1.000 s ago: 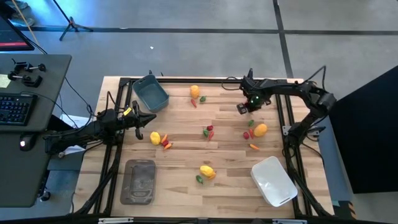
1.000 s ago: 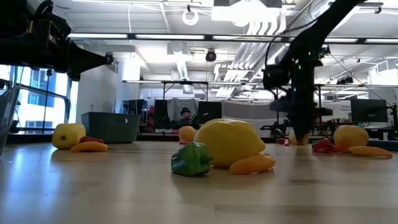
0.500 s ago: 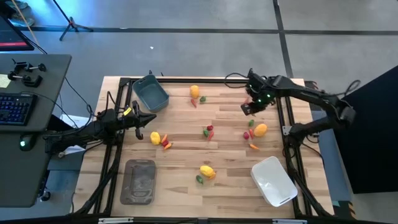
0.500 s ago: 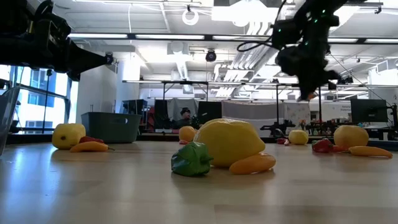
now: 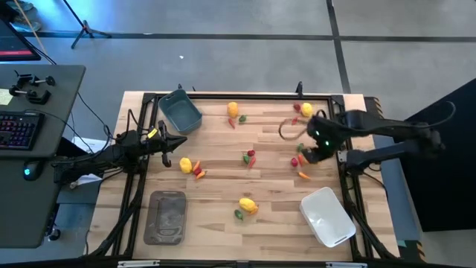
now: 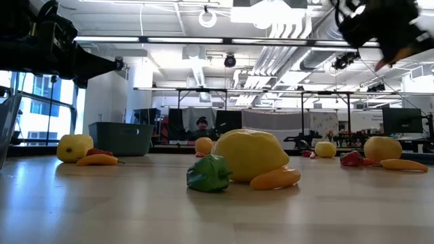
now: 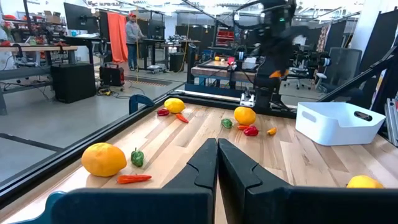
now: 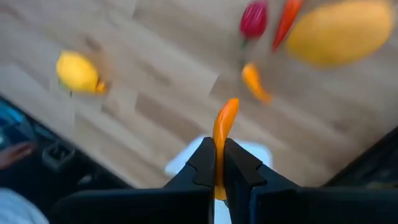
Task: Sort produce into baskets
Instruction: Put the light orange chilli pepper into the white bin
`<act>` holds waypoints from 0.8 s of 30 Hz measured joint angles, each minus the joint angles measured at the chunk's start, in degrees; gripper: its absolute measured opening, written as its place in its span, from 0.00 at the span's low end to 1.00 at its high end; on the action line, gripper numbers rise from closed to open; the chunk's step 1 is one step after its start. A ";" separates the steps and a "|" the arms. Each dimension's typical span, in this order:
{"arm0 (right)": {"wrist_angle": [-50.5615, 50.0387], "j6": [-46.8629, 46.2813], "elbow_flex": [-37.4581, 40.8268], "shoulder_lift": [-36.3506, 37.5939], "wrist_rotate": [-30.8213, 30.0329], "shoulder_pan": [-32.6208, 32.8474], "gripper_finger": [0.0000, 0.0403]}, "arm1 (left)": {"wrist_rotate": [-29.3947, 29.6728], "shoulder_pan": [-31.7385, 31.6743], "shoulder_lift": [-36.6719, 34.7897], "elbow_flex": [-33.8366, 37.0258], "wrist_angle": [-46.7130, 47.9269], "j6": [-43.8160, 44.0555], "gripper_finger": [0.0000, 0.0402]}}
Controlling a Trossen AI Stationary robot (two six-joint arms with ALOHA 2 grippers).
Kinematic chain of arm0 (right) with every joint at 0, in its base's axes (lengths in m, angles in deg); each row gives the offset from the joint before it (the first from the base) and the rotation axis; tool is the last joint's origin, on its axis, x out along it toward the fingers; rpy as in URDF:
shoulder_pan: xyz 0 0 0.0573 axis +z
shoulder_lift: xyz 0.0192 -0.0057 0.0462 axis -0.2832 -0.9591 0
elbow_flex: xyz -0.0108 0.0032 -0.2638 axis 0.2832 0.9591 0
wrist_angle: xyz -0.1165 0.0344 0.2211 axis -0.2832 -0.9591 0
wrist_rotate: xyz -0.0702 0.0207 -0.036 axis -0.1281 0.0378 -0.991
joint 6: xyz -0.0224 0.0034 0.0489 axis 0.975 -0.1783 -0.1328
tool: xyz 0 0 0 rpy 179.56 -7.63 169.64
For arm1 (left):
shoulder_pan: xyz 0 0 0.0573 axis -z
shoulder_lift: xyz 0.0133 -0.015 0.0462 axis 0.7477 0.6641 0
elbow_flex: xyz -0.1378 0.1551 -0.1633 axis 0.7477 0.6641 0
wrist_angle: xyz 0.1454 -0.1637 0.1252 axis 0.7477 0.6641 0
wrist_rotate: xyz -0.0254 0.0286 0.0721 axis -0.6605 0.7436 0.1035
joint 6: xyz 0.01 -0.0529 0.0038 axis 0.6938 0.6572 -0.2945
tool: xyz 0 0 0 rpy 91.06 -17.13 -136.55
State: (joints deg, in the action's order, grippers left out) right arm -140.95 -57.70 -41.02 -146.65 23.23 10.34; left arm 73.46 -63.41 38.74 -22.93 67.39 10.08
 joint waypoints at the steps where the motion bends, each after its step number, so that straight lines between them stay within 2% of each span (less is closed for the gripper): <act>1: 0.10 -2.51 0.06 0.51 0.00 2.61 0.01 | -0.02 -0.01 0.00 0.00 0.00 0.00 0.00; 7: 0.43 -19.52 0.26 0.57 0.32 17.55 0.01 | 0.00 -0.01 0.00 0.00 0.00 0.00 0.00; 11: 0.81 -27.32 0.26 -1.12 0.31 24.33 0.01 | -0.02 -0.01 -0.01 0.01 0.00 0.00 0.00; 18: 3.28 -30.63 0.57 -3.36 0.26 30.91 0.01 | 0.00 0.00 -0.01 0.01 0.00 0.00 0.00; 24: 18.04 -32.07 11.87 -1.90 0.72 34.94 0.01 | -0.01 0.02 0.00 0.00 0.00 0.00 0.00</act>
State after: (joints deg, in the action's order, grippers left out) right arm -122.91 -89.77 -29.15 -148.55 23.95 45.27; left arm 73.45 -63.39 38.74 -22.93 67.39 10.08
